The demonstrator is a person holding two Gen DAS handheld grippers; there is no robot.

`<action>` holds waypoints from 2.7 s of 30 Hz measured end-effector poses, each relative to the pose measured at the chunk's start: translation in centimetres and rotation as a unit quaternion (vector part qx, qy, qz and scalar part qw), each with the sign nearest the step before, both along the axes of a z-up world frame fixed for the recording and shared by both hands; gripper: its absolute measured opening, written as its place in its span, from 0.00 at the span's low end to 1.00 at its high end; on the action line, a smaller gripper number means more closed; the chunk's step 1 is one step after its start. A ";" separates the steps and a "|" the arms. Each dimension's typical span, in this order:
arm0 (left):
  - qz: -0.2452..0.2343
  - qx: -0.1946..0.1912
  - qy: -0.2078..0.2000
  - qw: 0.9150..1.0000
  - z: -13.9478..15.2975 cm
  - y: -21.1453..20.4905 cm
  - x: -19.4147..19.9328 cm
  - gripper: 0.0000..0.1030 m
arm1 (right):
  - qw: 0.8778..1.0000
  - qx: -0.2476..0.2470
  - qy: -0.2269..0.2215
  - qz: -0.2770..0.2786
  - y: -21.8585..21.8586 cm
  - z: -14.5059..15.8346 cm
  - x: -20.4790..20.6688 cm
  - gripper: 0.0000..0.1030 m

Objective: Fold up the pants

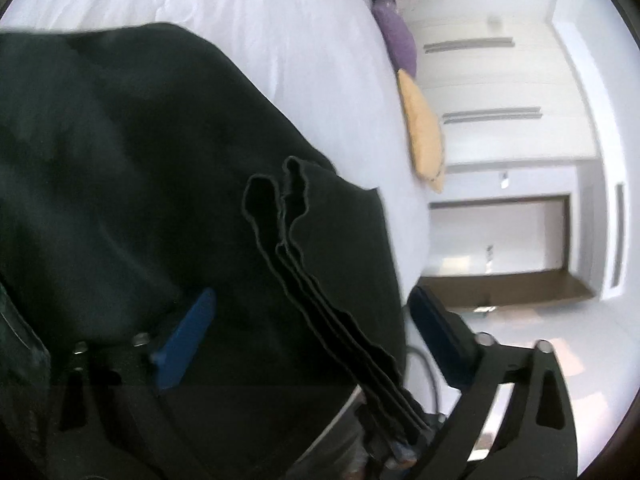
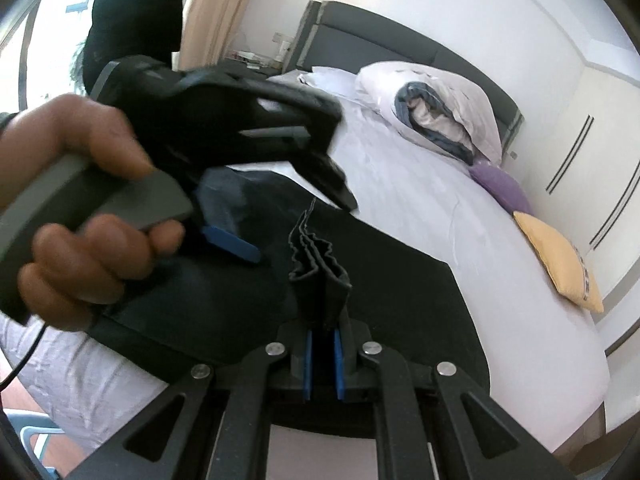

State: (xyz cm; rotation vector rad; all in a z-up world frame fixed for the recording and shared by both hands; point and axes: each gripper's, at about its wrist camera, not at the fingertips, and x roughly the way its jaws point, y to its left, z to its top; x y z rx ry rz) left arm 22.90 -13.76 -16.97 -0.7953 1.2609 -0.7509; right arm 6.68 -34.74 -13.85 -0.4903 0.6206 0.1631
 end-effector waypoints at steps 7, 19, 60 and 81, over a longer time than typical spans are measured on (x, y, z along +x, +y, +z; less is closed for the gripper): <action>-0.038 0.074 -0.028 0.996 1.4 1.8 1.4 0.08 | 0.999 -0.009 0.006 0.039 3.1 -0.2 -1.1 0.09; -0.062 0.151 -0.087 0.983 4.0 6.2 1.1 0.07 | 0.995 -0.027 0.022 0.093 7.6 -0.4 -1.3 0.09; -0.061 0.198 -0.161 0.965 1.7 3.1 -6.1 0.22 | 0.787 0.531 0.312 0.045 -19.2 -4.3 23.6 0.53; 0.080 0.180 -0.232 0.952 6.8 11.2 -14.2 0.98 | 0.788 0.544 0.270 0.101 -17.7 -1.5 6.1 0.49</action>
